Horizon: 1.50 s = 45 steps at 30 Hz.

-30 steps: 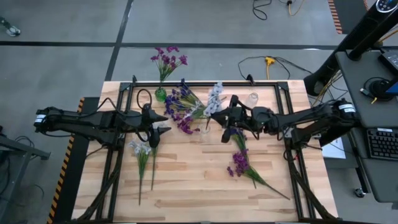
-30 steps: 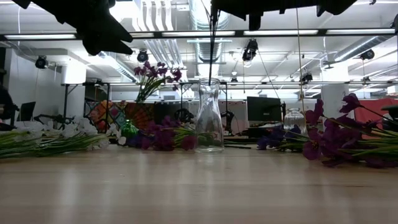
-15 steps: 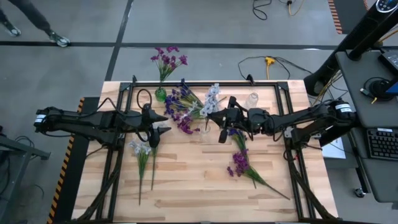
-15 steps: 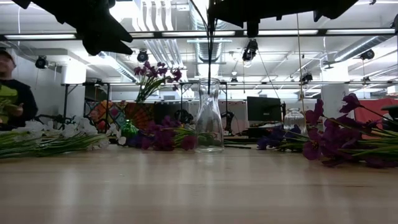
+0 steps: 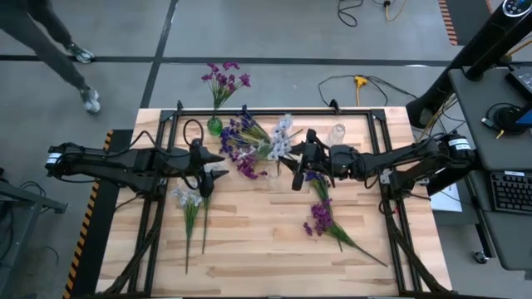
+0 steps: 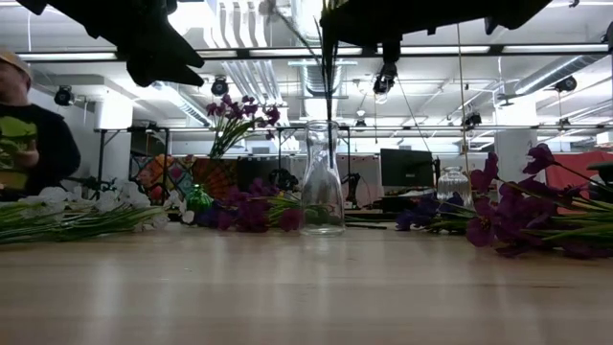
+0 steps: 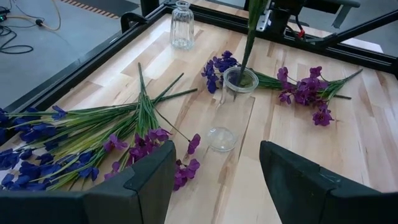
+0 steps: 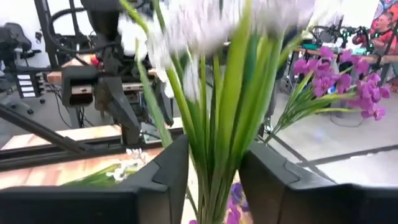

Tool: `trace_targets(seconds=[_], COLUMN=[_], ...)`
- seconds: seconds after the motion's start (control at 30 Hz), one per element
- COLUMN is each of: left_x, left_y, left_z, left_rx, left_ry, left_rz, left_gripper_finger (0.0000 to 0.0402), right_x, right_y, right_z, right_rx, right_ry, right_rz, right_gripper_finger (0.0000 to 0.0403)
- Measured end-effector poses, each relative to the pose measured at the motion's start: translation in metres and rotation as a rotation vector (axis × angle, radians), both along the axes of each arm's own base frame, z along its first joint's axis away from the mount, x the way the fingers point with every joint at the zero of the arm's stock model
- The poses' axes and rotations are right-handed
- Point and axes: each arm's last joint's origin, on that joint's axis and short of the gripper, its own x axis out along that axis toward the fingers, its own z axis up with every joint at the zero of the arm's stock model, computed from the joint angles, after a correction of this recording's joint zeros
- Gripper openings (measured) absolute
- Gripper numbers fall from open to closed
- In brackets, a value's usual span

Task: Sort flowers into vase by color
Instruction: Put the right white flowers into the bottom transparent flower vase, then put the bottom blue flowers into the top transparent flower vase

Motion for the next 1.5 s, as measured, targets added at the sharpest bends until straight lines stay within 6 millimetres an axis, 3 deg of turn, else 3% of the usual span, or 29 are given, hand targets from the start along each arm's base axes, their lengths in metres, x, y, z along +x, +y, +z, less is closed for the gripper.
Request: trace_targets(seconds=[0.6, 1.0, 1.5], left_x=[0.000, -0.001, -0.012], left_y=[0.000, 0.000, -0.020], left_z=[0.000, -0.006, -0.021], left_rx=[-0.004, -0.052, -0.222], left_ry=[-0.002, 0.014, 0.136], left_rz=[0.002, 0.029, 0.038], left_gripper_finger=[0.0216, 0.0216, 0.0216], right_x=[-0.003, 0.000, -0.006], right_y=[0.000, 0.000, -0.001], right_z=[-0.008, 0.007, 0.029], right_rx=[0.063, 0.128, 0.161], right_ry=[0.108, 0.305, 0.528], right_rz=[-0.008, -0.031, -0.078], right_gripper_finger=[0.0230, 0.0296, 0.0299])
